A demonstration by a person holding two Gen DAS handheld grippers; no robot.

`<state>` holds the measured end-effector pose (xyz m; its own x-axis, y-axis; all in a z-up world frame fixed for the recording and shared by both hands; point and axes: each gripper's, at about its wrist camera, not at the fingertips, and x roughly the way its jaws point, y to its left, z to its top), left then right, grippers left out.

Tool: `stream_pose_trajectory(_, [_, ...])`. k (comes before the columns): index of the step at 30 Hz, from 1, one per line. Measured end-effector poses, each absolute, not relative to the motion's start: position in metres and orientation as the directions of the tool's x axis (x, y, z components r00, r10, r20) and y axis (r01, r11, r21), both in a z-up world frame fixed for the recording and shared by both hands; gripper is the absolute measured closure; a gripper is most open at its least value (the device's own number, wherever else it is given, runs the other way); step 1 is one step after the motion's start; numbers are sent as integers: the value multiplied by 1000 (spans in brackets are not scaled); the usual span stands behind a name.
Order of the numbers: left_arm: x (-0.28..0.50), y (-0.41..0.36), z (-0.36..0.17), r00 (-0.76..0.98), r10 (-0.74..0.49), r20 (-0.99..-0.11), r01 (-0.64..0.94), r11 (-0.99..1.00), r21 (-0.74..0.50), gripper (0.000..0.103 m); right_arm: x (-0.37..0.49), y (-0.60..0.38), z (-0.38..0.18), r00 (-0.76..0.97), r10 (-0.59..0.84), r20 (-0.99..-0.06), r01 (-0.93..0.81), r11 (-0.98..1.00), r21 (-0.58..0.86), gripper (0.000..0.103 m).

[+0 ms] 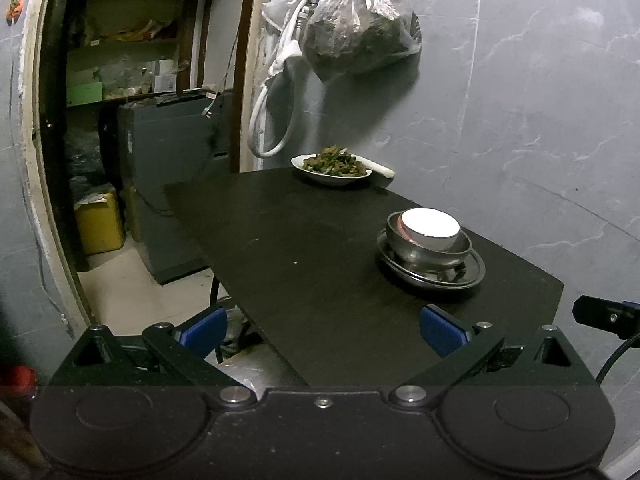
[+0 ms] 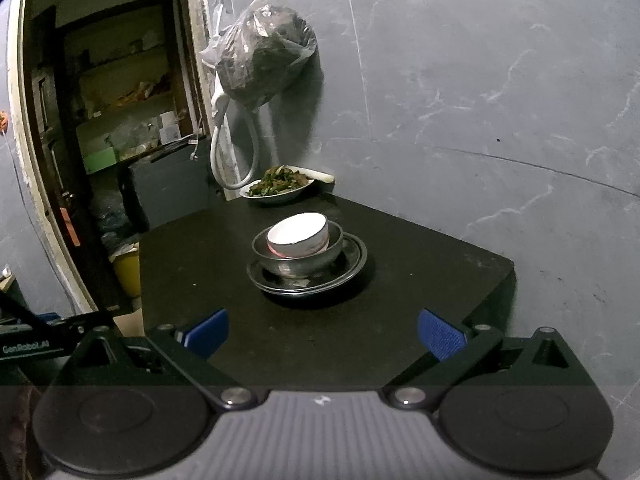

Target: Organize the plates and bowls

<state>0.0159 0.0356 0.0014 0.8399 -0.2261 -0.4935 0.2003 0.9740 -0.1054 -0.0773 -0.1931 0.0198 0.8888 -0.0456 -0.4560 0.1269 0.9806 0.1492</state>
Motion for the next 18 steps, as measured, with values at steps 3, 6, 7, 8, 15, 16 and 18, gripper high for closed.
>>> stream_pose_trajectory(3, [16,36,1,839,-226,-494,200,974,-106,1,-76,-193,18,886,-43,-462,126,981,151,0])
stream_pose_trajectory(6, [15,36,0,839,-230,-493,204,973,-107,1,-76,-193,18,884,-39,-467,123,981,150,0])
stream_pose_trajectory(7, [15,35,0,839,-231,-493,205,973,-106,1,-75,-193,18,883,-37,-468,121,981,150,0])
stream_pose_trajectory(8, [15,34,0,838,-232,-493,207,973,-105,1,-75,-193,18,883,-36,-468,119,982,149,0])
stream_pose_trajectory(15, [16,31,2,841,-231,-490,213,973,-93,1,-71,-196,18,881,-25,-473,112,981,156,0])
stream_pose_trajectory(16, [16,31,3,841,-229,-490,212,973,-91,1,-70,-196,18,881,-25,-472,112,981,158,0])
stream_pose_trajectory(18, [16,29,3,840,-227,-493,211,973,-89,1,-70,-197,18,882,-24,-471,112,981,161,0])
